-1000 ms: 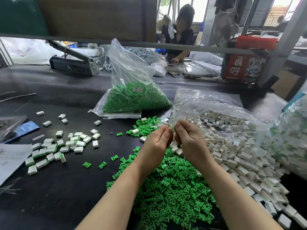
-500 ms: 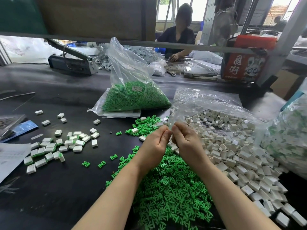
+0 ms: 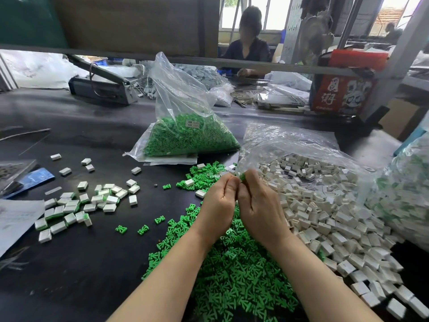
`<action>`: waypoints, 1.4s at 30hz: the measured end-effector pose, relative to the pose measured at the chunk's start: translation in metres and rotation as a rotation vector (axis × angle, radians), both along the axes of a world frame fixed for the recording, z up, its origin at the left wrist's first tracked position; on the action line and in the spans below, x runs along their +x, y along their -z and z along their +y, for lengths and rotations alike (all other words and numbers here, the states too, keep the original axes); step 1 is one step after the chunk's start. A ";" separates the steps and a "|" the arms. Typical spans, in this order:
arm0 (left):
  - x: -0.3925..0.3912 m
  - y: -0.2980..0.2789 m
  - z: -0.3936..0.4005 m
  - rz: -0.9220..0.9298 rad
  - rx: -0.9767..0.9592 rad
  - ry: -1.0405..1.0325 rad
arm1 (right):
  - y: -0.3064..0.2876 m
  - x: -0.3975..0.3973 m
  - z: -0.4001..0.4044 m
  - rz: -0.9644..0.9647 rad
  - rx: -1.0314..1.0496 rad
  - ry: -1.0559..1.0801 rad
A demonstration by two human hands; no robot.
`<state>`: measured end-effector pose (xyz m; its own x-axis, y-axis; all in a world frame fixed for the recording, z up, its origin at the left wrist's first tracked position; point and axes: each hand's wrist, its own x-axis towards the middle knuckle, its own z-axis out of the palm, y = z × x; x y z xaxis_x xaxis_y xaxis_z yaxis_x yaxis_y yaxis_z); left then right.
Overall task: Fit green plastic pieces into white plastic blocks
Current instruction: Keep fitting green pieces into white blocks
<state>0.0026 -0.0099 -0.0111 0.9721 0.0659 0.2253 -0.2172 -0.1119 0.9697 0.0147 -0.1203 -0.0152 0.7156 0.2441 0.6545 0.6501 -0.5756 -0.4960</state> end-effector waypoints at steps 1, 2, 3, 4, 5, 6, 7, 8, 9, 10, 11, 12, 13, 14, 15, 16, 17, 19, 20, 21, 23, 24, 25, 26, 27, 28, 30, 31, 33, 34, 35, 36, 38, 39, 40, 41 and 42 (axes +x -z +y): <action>0.000 0.000 0.000 -0.001 -0.005 -0.003 | 0.000 -0.001 0.000 -0.017 -0.006 0.006; 0.000 0.000 0.000 0.000 -0.008 -0.006 | 0.000 -0.002 0.000 -0.025 -0.008 0.016; 0.000 0.001 -0.001 -0.001 -0.007 -0.008 | -0.001 -0.003 0.000 -0.026 -0.009 0.025; 0.000 0.001 -0.001 -0.002 -0.005 -0.006 | -0.001 -0.003 0.000 -0.020 -0.012 0.031; 0.001 0.001 -0.002 -0.003 -0.008 0.001 | -0.001 -0.003 0.000 -0.010 -0.021 0.032; 0.000 0.000 -0.002 -0.002 -0.017 0.009 | -0.001 -0.002 -0.001 0.003 -0.035 0.033; 0.000 -0.001 -0.003 0.000 -0.033 0.014 | -0.001 -0.002 -0.001 0.015 -0.047 0.033; 0.000 -0.001 -0.003 0.002 -0.054 0.019 | -0.001 -0.001 -0.001 0.026 -0.053 0.036; 0.001 -0.002 -0.002 0.003 -0.082 0.025 | -0.001 0.000 -0.001 0.035 -0.051 0.042; 0.000 -0.002 -0.001 0.002 -0.119 0.033 | -0.002 0.000 0.001 0.050 -0.040 0.046; 0.000 -0.003 0.000 -0.007 -0.152 0.042 | -0.003 0.000 0.002 0.080 -0.017 0.051; 0.000 -0.004 0.001 -0.025 -0.172 0.044 | -0.005 0.000 0.003 0.130 0.022 0.057; 0.000 -0.004 0.003 -0.049 -0.177 0.034 | -0.007 0.001 0.004 0.197 0.079 0.059; -0.001 -0.005 0.005 -0.076 -0.174 0.015 | -0.011 0.001 0.005 0.272 0.156 0.052; -0.001 -0.006 0.006 -0.100 -0.174 -0.008 | -0.014 0.001 0.005 0.352 0.255 0.030; -0.002 -0.006 0.007 -0.119 -0.178 -0.031 | -0.017 0.001 0.005 0.438 0.368 -0.007; -0.001 -0.007 0.007 -0.138 -0.173 -0.052 | -0.019 0.001 0.005 0.528 0.480 -0.057; -0.001 -0.007 0.007 -0.165 -0.143 -0.064 | -0.024 0.001 0.002 0.712 0.636 -0.172; -0.002 -0.007 0.007 -0.168 -0.140 -0.057 | -0.026 0.001 0.001 0.786 0.682 -0.226; -0.002 -0.008 0.006 -0.165 -0.142 -0.049 | -0.026 0.001 0.000 0.836 0.714 -0.270; -0.002 -0.008 0.006 -0.162 -0.118 -0.059 | -0.026 0.003 0.000 0.879 0.757 -0.329; -0.002 -0.008 0.006 -0.162 -0.090 -0.068 | -0.027 0.003 0.001 0.893 0.779 -0.350; -0.002 -0.008 0.007 -0.156 -0.063 -0.074 | -0.026 0.004 0.001 0.902 0.804 -0.372; -0.003 -0.008 0.006 -0.143 -0.047 -0.071 | -0.026 0.004 0.000 0.903 0.822 -0.396; -0.004 -0.008 0.006 -0.129 -0.043 -0.061 | -0.026 0.004 -0.001 0.897 0.829 -0.418; -0.005 -0.008 0.006 -0.115 -0.060 -0.050 | -0.026 0.004 -0.001 0.886 0.830 -0.429; -0.005 -0.009 0.007 -0.085 -0.157 -0.055 | -0.027 0.002 -0.002 0.857 0.812 -0.412; -0.004 -0.010 0.007 -0.073 -0.199 -0.069 | -0.027 0.001 -0.002 0.843 0.798 -0.394; -0.003 -0.010 0.009 -0.073 -0.220 -0.103 | -0.027 0.001 -0.001 0.818 0.765 -0.358; -0.003 -0.011 0.010 -0.088 -0.215 -0.118 | -0.026 0.001 -0.001 0.804 0.745 -0.341; -0.003 -0.012 0.011 -0.111 -0.206 -0.134 | -0.026 0.001 0.000 0.790 0.724 -0.328; -0.004 -0.013 0.011 -0.133 -0.197 -0.147 | -0.026 0.001 0.000 0.779 0.709 -0.322; -0.004 -0.015 0.012 -0.155 -0.191 -0.153 | -0.027 0.000 0.000 0.768 0.697 -0.321; -0.004 -0.015 0.012 -0.157 -0.194 -0.150 | -0.027 0.000 -0.001 0.768 0.693 -0.322; -0.004 -0.015 0.012 -0.157 -0.204 -0.144 | -0.027 0.001 0.000 0.770 0.685 -0.319; -0.003 -0.015 0.012 -0.155 -0.217 -0.138 | -0.026 0.001 0.000 0.774 0.673 -0.312; -0.003 -0.014 0.013 -0.152 -0.230 -0.134 | -0.026 0.001 0.000 0.779 0.659 -0.302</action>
